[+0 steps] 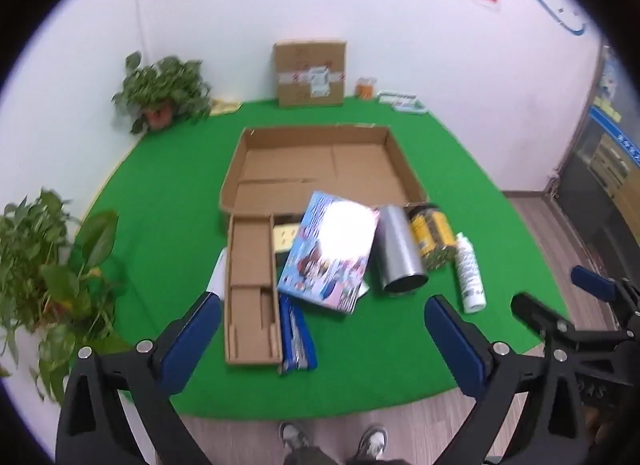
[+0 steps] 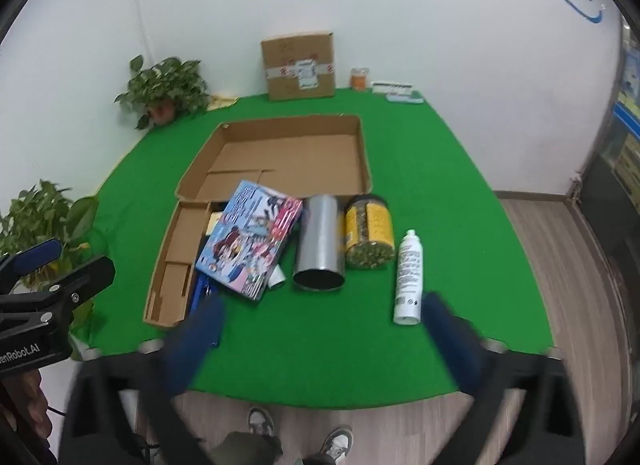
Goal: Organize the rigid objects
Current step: 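Move both tools toward the long cardboard divider insert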
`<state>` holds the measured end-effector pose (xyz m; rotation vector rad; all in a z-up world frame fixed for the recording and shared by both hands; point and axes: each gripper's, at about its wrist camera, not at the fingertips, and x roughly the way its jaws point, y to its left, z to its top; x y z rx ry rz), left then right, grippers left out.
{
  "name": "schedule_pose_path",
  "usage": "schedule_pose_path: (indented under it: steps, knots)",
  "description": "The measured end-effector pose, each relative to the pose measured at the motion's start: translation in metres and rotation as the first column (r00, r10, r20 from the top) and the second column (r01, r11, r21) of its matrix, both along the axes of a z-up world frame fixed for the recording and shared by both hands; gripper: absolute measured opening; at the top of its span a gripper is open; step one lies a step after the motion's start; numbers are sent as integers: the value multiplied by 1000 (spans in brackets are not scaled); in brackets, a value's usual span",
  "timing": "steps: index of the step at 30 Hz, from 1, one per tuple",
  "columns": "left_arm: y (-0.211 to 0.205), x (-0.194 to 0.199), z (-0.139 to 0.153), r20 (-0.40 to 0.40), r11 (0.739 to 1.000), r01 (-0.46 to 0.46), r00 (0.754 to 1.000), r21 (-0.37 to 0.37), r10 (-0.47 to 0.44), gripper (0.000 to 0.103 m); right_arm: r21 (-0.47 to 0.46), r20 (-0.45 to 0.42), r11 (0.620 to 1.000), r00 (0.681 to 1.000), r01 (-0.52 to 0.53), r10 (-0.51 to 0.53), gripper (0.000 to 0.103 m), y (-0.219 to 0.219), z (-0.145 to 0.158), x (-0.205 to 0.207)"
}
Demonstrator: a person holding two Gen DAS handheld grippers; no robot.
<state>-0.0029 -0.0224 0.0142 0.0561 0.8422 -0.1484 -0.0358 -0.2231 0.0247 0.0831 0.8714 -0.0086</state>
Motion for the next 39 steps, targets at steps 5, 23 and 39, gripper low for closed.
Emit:
schedule_pose_path:
  steps: [5,23,39]
  knots:
    - [13,21,0,-1,1000,20,1000,-9,-21,101,-54,2,998,1000,29,-29,102,13,6,10]
    - [64,78,-15,-41,990,133,990,-48,-135,101,-123,-79,989,992,84,-95,102,79,-4,42]
    - [60,103,-34,-172,996,64,982,-62,-74,101,56,-143,997,988,-56,63,102,58,-40,110]
